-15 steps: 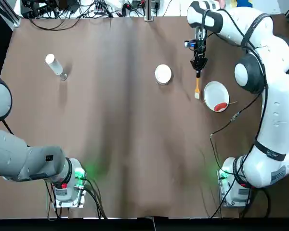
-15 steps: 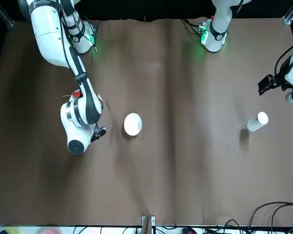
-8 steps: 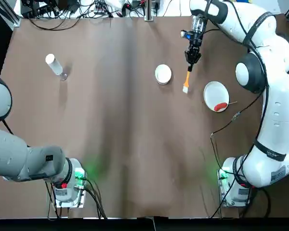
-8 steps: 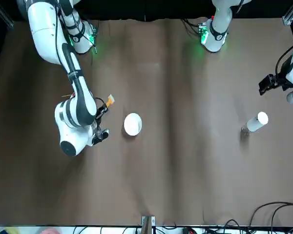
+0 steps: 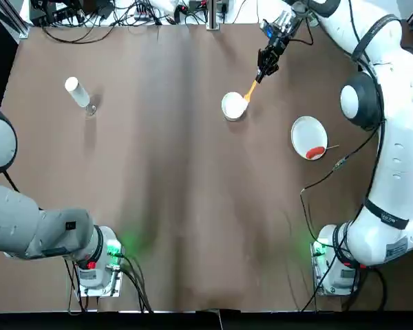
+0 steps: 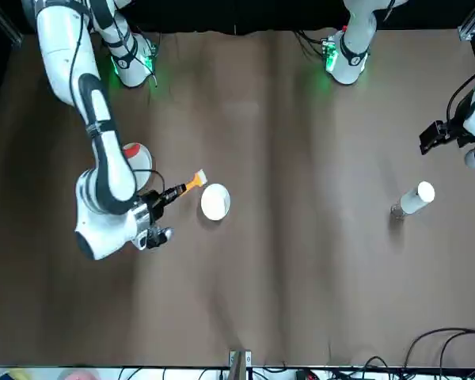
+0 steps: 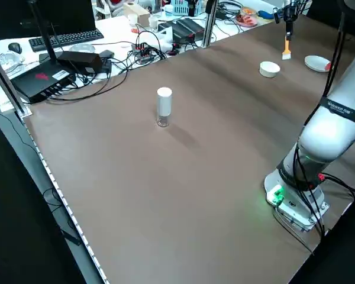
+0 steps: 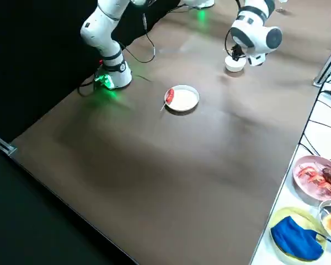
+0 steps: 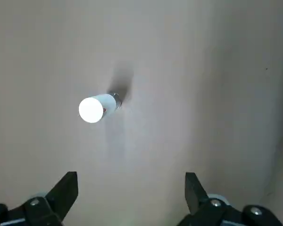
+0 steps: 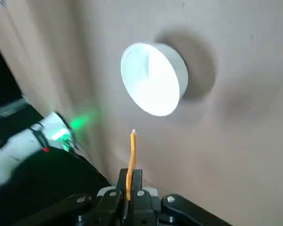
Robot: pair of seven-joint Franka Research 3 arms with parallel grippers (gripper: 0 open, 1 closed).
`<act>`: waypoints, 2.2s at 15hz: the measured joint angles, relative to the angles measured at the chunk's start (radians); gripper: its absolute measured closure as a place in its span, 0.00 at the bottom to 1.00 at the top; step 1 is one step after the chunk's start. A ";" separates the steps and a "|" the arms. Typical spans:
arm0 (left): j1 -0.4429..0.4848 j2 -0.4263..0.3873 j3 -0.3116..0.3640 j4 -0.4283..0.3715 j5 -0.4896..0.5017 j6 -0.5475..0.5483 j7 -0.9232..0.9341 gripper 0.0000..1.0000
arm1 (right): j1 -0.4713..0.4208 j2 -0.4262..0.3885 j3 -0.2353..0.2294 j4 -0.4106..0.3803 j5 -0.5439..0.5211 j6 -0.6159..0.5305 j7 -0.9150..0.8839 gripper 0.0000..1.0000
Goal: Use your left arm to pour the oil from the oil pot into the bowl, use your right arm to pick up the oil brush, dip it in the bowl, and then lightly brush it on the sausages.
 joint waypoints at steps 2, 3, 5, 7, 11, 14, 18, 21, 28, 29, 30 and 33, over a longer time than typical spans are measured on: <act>0.000 0.000 0.000 0.000 0.000 0.000 0.000 0.00 | -0.027 0.005 0.000 -0.021 0.058 0.047 0.001 0.95; 0.000 0.000 0.000 0.000 0.000 0.000 0.000 0.00 | -0.035 0.008 0.000 -0.035 0.081 0.076 0.001 0.95; 0.000 0.000 0.000 0.000 0.000 0.000 0.000 0.00 | -0.038 0.018 0.001 -0.054 0.135 0.138 0.001 0.95; 0.000 0.000 0.000 0.000 0.000 0.000 0.000 0.00 | -0.030 0.029 0.006 -0.070 0.155 0.185 0.002 0.95; 0.000 0.000 0.000 0.000 0.000 0.000 0.000 0.00 | -0.008 0.044 0.012 -0.118 0.159 0.279 0.003 0.95; -0.001 0.000 0.000 0.000 0.000 0.000 -0.001 0.00 | 0.015 0.053 0.014 -0.134 0.160 0.325 0.004 0.95; -0.002 0.000 -0.001 0.000 0.000 0.000 -0.002 0.00 | 0.035 0.061 0.013 -0.137 0.160 0.342 0.006 0.78; -0.001 0.000 -0.001 0.000 0.000 0.000 -0.002 0.00 | 0.029 0.061 0.009 -0.137 0.160 0.340 0.006 0.55; 0.000 0.000 0.000 0.000 0.000 0.000 -0.002 0.00 | -0.029 0.048 0.000 -0.126 0.160 0.249 0.005 0.37; 0.001 0.000 0.000 0.000 0.000 0.000 -0.002 0.00 | -0.046 0.040 -0.003 -0.121 0.153 0.215 0.005 0.32; 0.001 0.000 0.000 0.000 0.000 0.000 -0.002 0.00 | -0.065 0.032 -0.006 -0.113 0.143 0.177 0.005 0.32; 0.001 0.000 0.000 0.000 0.000 0.000 -0.002 0.00 | -0.107 0.006 -0.028 -0.074 0.077 0.084 0.005 0.32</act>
